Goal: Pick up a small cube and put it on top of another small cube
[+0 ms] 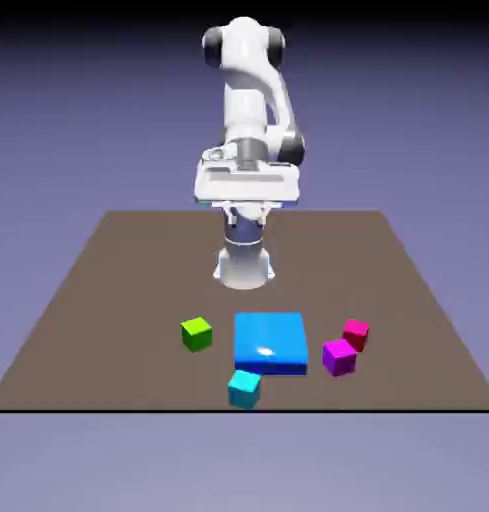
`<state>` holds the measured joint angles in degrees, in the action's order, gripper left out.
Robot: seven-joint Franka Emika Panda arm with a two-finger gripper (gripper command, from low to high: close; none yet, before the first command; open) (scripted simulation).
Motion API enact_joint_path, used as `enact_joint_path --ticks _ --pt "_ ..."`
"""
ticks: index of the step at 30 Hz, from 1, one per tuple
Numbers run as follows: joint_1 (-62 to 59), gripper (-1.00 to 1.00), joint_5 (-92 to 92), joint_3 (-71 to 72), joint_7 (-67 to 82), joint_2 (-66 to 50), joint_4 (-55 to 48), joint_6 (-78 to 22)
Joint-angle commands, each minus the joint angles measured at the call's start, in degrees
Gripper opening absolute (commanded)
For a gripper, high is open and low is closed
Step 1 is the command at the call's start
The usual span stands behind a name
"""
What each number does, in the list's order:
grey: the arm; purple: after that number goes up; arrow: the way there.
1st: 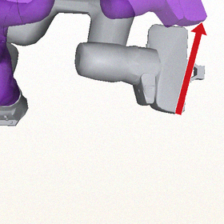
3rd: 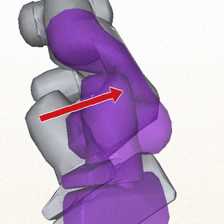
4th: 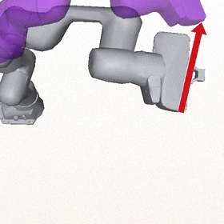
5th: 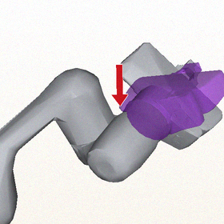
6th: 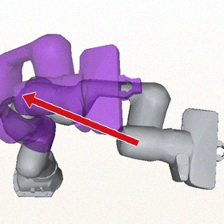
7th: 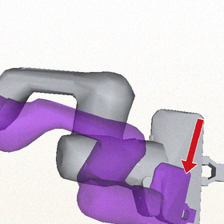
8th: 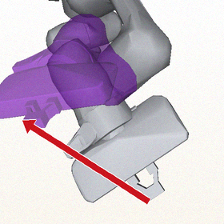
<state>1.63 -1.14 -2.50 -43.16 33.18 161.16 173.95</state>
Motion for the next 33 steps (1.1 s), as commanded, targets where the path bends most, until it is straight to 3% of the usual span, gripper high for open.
enact_joint_path --ticks 1,33 --pt "0.78 0.00 -0.95 -2.08 -0.59 0.44 0.13 -0.05" --pt "25.76 0.00 -31.29 -68.53 -19.29 14.34 4.42 -1.51"
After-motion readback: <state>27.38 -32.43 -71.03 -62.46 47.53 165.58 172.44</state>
